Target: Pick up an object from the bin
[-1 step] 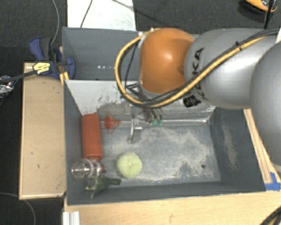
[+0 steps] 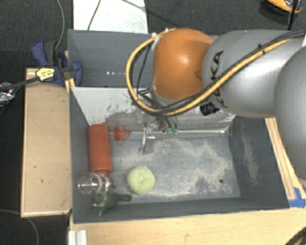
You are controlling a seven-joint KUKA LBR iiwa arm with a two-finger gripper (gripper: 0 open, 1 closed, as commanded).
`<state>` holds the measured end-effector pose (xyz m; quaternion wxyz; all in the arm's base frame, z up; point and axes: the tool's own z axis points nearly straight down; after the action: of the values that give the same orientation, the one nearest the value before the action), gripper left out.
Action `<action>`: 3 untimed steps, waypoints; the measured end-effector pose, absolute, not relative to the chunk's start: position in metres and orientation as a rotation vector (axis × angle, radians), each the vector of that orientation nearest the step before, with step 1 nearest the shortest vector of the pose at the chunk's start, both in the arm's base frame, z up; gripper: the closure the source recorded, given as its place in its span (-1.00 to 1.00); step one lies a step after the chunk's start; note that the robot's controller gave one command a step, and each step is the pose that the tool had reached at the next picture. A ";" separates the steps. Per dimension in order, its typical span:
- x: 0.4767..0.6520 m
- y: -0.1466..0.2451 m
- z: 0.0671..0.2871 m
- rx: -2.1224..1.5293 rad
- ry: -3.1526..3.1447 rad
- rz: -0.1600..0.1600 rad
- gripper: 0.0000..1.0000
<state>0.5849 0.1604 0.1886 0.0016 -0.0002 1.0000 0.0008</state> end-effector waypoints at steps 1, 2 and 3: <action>0.566 0.163 0.152 -0.086 3.136 0.003 -1.00; 0.543 0.166 0.134 -0.307 3.128 0.001 -1.00; 0.520 0.169 0.096 -0.308 3.117 0.005 -1.00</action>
Offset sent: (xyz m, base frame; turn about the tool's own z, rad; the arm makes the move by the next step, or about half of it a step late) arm -0.0472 0.0069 -0.0538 -0.2112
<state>0.5202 0.1690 0.0959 0.0049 -0.0982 0.9952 0.0017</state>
